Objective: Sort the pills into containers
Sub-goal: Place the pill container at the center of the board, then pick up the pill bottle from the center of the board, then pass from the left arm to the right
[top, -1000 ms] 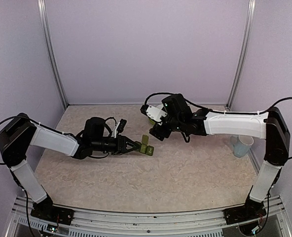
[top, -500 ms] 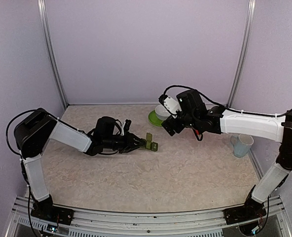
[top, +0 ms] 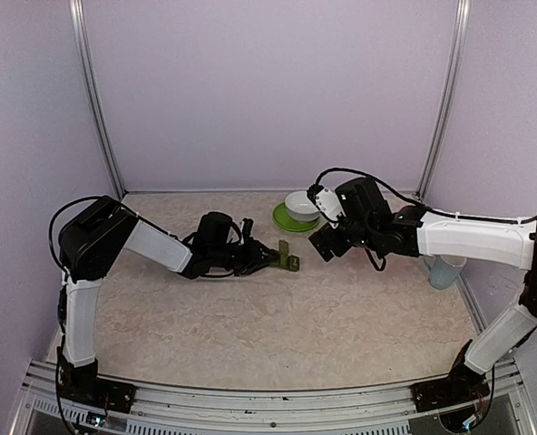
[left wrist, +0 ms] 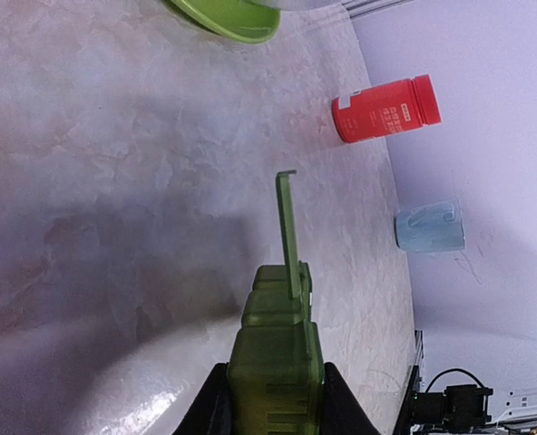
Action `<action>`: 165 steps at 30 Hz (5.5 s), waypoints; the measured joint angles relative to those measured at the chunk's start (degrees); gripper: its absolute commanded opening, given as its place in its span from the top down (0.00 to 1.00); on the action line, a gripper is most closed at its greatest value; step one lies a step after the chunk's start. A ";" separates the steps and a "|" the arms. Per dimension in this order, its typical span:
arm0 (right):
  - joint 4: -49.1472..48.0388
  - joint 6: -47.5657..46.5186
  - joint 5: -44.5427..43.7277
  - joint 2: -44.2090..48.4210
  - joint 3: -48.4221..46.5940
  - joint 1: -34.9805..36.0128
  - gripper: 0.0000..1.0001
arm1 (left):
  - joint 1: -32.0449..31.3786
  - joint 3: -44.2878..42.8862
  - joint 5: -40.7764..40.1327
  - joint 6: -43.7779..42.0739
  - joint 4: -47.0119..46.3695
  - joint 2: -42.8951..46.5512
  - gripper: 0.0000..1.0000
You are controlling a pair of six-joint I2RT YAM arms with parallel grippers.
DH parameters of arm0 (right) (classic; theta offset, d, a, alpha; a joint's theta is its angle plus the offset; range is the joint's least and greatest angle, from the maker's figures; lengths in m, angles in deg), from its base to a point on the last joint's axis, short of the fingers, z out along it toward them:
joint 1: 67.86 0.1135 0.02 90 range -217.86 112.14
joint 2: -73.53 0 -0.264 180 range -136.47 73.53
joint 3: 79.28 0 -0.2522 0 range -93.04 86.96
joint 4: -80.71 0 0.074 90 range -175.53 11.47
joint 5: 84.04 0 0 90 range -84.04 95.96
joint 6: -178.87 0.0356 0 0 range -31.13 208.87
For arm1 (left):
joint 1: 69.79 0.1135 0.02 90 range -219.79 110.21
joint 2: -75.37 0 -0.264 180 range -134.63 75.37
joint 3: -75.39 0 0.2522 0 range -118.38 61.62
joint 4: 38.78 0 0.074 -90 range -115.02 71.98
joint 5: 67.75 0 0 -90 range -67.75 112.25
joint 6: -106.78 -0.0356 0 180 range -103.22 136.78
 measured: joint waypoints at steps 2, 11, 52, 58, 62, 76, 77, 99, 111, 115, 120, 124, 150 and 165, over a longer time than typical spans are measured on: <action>0.00 0.20 -0.22 0.31 0.28 -0.07 0.00 | 0.00 -1.16 -0.42 -0.07 0.22 -1.11 0.77; 0.07 0.92 -0.63 0.46 0.52 -0.09 0.00 | 0.11 -2.71 -1.05 -0.79 1.38 -2.80 0.52; -11.04 8.94 8.55 -5.81 3.06 -3.32 0.00 | 2.49 4.35 -35.65 -20.13 23.61 29.79 0.01; -13.00 13.00 5.20 -5.14 3.52 -3.58 0.00 | 2.45 7.26 -50.69 -20.85 29.27 34.56 0.01; -14.62 14.19 6.58 -5.07 3.96 -3.63 0.00 | 3.61 12.96 -52.06 -20.33 29.46 38.03 0.01; -15.45 13.60 17.22 -4.42 5.25 -3.67 0.00 | 9.16 11.65 -49.75 -19.34 30.80 25.62 0.19; -15.43 13.44 17.75 -4.24 5.27 -3.67 0.00 | 9.51 11.13 -49.62 -19.30 30.91 24.65 0.22; -15.50 12.98 18.71 -1.60 6.32 -3.67 0.00 | 12.00 6.49 -48.52 -19.32 32.09 17.22 0.45; -15.61 13.25 18.78 -1.60 6.97 -3.67 0.00 | 12.46 6.49 -48.54 -19.32 32.11 17.00 0.59; -15.85 13.27 18.99 -1.60 7.21 -3.67 0.00 | 12.46 6.49 -48.65 -19.45 32.11 16.85 0.68; -16.15 13.29 19.37 -1.60 7.50 -3.67 0.00 | 12.46 6.49 -48.98 -19.67 31.80 16.85 0.79; -16.37 13.27 19.76 -1.60 7.50 -3.67 0.00 | 12.44 6.49 -48.96 -19.82 31.69 16.85 0.81; -30.58 11.32 54.97 0.98 14.34 -3.67 0.03 | 2.01 16.11 -16.79 -25.22 5.38 30.58 0.89; -43.95 20.74 68.83 0.76 14.29 -3.67 0.12 | -2.19 22.32 3.06 -22.71 -19.54 35.45 0.88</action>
